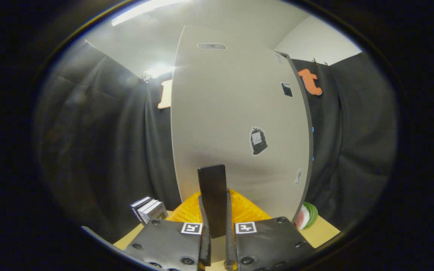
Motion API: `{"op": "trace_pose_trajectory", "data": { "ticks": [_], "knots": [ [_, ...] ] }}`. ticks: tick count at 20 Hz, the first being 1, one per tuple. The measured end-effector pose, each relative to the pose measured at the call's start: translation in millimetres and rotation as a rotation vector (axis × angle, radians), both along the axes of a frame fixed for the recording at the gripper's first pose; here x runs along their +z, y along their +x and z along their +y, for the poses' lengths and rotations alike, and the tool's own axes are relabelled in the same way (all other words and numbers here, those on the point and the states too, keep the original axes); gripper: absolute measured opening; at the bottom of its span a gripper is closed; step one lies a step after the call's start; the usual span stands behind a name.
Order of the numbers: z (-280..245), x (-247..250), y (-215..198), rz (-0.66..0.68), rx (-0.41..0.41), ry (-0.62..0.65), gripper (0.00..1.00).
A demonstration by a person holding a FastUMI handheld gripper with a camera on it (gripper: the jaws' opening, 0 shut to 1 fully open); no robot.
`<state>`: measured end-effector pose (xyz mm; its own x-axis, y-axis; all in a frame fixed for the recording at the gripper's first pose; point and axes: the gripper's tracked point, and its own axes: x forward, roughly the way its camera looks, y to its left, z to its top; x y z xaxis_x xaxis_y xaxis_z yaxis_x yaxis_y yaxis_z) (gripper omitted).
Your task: Open the shoe cabinet door, grab the shoes and put them into the shoe cabinet, then close the shoe cabinet door.
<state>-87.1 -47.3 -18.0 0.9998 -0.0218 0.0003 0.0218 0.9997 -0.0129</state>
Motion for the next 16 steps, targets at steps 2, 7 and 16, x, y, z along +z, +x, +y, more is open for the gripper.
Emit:
{"op": "trace_pose_trajectory", "data": {
  "ticks": [2, 7, 16],
  "knots": [
    [-7, 2, -9, -0.002, 0.004, -0.006, 0.17],
    [-25, 5, -33, 0.002, 0.01, -0.011, 0.17],
    [-80, 8, -83, 0.007, -0.081, -0.013, 0.16]
  ]
}}
